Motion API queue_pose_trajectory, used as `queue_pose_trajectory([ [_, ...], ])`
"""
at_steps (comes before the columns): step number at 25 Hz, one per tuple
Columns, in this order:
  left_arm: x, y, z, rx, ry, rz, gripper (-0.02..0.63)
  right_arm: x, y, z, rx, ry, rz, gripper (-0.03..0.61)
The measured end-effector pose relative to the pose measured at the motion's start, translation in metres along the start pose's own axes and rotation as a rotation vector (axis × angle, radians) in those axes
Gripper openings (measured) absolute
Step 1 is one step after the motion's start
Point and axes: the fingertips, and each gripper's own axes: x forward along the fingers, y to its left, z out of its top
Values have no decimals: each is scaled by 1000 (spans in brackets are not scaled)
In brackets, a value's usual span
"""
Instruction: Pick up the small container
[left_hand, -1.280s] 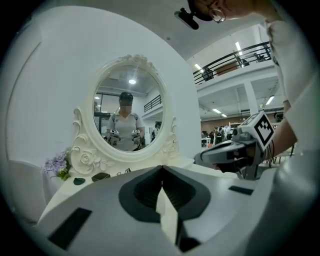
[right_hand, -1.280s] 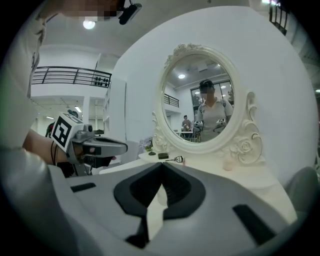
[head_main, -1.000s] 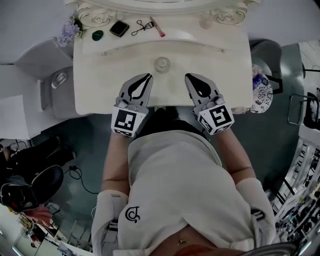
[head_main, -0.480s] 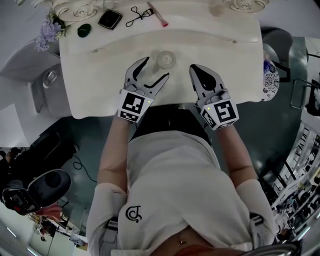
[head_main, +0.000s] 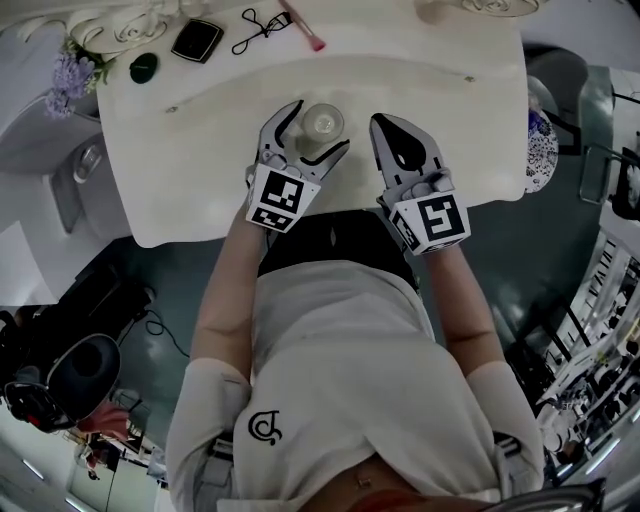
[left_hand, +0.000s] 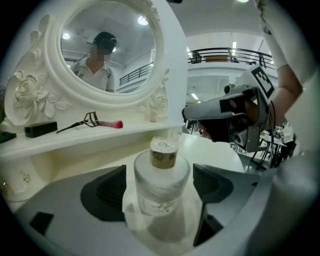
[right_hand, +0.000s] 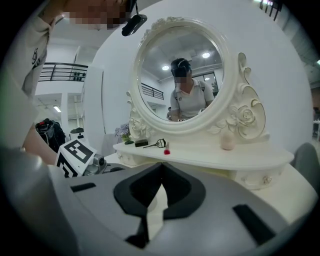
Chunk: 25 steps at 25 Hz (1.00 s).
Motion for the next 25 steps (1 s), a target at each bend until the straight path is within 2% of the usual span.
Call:
queue_pose_trajectory([
  [4,11,1,-11,29,60,-4,413,4,-6,-3,13,9,-13,8],
  [9,18,1,-16,57,95,-2,411,6,-14,-3,20,13,-33,8],
  [12,20,1,-19,108,133,1,350,5,-17,-4,26,21,-42,8],
  [25,18,2,-20,96,122,4,347,1,-19,-12,39,40,-57,8],
])
